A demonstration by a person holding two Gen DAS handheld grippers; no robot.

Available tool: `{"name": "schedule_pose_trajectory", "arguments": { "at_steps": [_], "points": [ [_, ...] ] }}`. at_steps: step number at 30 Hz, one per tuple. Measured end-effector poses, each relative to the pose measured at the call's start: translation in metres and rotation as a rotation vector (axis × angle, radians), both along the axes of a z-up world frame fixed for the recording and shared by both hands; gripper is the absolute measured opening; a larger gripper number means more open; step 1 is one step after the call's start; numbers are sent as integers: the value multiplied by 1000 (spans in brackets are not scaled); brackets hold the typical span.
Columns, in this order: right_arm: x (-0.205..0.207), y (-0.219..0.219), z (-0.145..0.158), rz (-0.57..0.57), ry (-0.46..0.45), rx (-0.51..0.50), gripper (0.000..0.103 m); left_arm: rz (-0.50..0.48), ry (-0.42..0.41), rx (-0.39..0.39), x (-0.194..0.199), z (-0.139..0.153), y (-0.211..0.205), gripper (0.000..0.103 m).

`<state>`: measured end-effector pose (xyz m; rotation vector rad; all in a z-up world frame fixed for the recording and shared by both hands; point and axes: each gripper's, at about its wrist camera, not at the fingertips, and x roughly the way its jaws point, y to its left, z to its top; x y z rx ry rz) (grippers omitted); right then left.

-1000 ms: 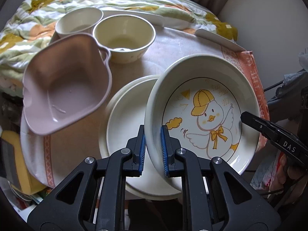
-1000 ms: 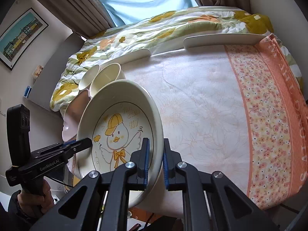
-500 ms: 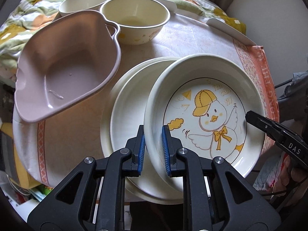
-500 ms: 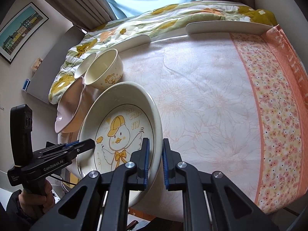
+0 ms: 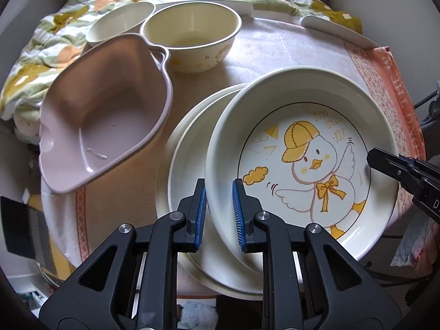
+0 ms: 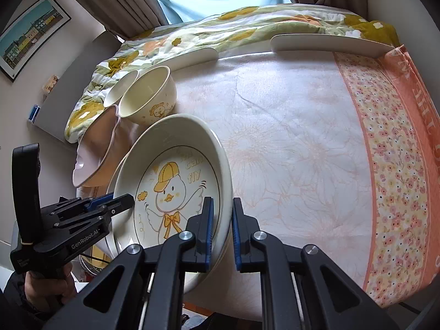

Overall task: Organize plates and bowls
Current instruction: 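Lower the small duck plate with the left gripper onto the plate stack, then open the left gripper and lift it off the plate stack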

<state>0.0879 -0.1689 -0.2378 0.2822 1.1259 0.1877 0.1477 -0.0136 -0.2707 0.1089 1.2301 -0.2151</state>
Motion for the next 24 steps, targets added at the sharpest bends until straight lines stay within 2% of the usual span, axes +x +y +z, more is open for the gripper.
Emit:
{"name": "schedule_pose_trajectory", "arguments": {
  "at_steps": [8, 13, 19, 24],
  "points": [
    [-2, 16, -3, 49, -23, -91, 11, -42, -83, 172, -14, 2, -12, 17],
    [-4, 23, -8, 65, -34, -119, 12, -48, -111, 231, -18, 2, -13, 17],
    [-5, 30, -9, 87, -55, -179, 13, -44, -121, 247, -20, 2, -15, 17],
    [-5, 37, -10, 106, -74, -225, 15, -61, -158, 310, -24, 3, -21, 17]
  ]
}}
